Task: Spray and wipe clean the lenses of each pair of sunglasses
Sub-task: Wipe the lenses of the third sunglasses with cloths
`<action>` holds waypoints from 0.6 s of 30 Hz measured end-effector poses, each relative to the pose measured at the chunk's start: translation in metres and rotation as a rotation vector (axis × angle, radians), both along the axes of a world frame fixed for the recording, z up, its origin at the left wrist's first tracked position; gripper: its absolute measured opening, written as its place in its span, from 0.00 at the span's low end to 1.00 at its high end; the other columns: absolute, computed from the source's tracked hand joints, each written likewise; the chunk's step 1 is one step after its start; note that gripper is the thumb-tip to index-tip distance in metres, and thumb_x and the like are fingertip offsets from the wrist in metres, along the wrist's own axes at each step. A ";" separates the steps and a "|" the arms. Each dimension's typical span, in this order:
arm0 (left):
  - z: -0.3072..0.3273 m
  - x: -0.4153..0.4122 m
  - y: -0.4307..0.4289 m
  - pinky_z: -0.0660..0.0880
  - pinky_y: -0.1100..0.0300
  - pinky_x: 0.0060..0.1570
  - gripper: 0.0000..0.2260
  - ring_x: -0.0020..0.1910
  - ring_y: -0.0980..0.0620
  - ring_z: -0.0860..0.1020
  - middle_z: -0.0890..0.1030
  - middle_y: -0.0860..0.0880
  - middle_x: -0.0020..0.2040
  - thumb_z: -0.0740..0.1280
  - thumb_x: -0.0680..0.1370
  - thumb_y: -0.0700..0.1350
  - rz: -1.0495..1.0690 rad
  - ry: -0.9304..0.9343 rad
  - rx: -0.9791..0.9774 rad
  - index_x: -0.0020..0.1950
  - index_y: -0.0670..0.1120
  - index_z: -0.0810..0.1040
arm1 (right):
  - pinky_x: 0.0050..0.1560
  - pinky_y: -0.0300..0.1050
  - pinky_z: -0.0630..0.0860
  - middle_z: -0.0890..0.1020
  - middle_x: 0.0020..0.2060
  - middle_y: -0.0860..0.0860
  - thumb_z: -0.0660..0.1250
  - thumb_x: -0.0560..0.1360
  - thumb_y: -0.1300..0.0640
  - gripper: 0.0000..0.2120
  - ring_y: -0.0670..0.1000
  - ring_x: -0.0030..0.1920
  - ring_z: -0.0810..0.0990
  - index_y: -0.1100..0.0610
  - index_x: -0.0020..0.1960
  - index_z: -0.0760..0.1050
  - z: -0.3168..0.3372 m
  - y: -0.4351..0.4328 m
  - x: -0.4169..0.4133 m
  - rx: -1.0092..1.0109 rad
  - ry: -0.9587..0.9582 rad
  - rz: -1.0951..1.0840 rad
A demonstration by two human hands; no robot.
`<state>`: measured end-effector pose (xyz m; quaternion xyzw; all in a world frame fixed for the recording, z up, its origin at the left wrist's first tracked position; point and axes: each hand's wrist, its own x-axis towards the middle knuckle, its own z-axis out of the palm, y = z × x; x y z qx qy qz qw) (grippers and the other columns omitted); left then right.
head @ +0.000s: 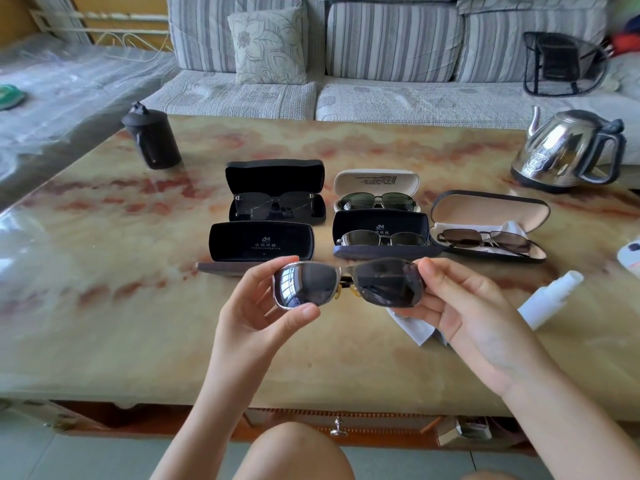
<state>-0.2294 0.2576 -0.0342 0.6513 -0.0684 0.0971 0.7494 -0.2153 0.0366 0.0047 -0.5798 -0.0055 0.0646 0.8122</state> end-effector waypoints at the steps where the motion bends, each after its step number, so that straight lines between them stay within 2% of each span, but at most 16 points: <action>1: 0.000 0.000 0.002 0.76 0.68 0.46 0.33 0.51 0.57 0.82 0.84 0.51 0.52 0.79 0.59 0.62 -0.001 0.004 -0.004 0.59 0.50 0.78 | 0.40 0.44 0.82 0.86 0.44 0.58 0.69 0.66 0.52 0.09 0.53 0.42 0.85 0.55 0.39 0.84 0.000 0.001 0.000 0.000 -0.003 0.002; 4: -0.002 0.000 0.005 0.77 0.67 0.47 0.37 0.53 0.55 0.82 0.83 0.50 0.55 0.80 0.57 0.62 0.006 0.024 -0.045 0.61 0.49 0.76 | 0.40 0.43 0.82 0.86 0.45 0.58 0.69 0.66 0.51 0.09 0.53 0.42 0.85 0.55 0.40 0.85 0.001 0.006 0.000 -0.013 -0.018 0.009; 7: -0.001 0.000 0.010 0.77 0.68 0.46 0.36 0.51 0.56 0.82 0.84 0.52 0.53 0.80 0.56 0.62 0.030 0.034 -0.065 0.59 0.48 0.76 | 0.41 0.44 0.82 0.86 0.46 0.58 0.70 0.66 0.51 0.11 0.54 0.43 0.85 0.57 0.42 0.84 0.003 0.009 0.000 -0.033 -0.030 0.023; 10: 0.002 0.001 0.016 0.77 0.68 0.45 0.35 0.50 0.57 0.83 0.84 0.53 0.51 0.81 0.55 0.62 0.043 0.027 -0.027 0.56 0.48 0.77 | 0.40 0.42 0.81 0.85 0.47 0.60 0.70 0.66 0.51 0.17 0.54 0.42 0.84 0.62 0.47 0.81 0.003 0.010 0.004 -0.074 -0.021 0.031; 13: 0.007 0.005 0.026 0.77 0.68 0.45 0.27 0.48 0.58 0.83 0.85 0.54 0.49 0.82 0.61 0.53 0.067 0.000 0.065 0.55 0.48 0.76 | 0.40 0.40 0.80 0.85 0.44 0.60 0.68 0.69 0.54 0.15 0.54 0.41 0.83 0.64 0.49 0.79 0.002 0.015 0.013 -0.133 -0.001 0.031; 15: 0.011 0.010 0.033 0.77 0.68 0.44 0.24 0.46 0.57 0.83 0.84 0.53 0.49 0.79 0.62 0.46 0.078 -0.001 0.129 0.55 0.47 0.76 | 0.41 0.40 0.81 0.85 0.43 0.59 0.67 0.70 0.56 0.14 0.53 0.40 0.84 0.65 0.49 0.80 0.001 0.020 0.023 -0.150 0.015 0.036; 18: 0.016 0.021 0.047 0.77 0.67 0.44 0.22 0.46 0.57 0.83 0.84 0.54 0.49 0.77 0.62 0.45 0.089 0.003 0.215 0.54 0.49 0.77 | 0.44 0.41 0.82 0.84 0.45 0.60 0.67 0.69 0.57 0.14 0.54 0.42 0.84 0.66 0.49 0.79 0.000 0.031 0.040 -0.129 0.029 0.055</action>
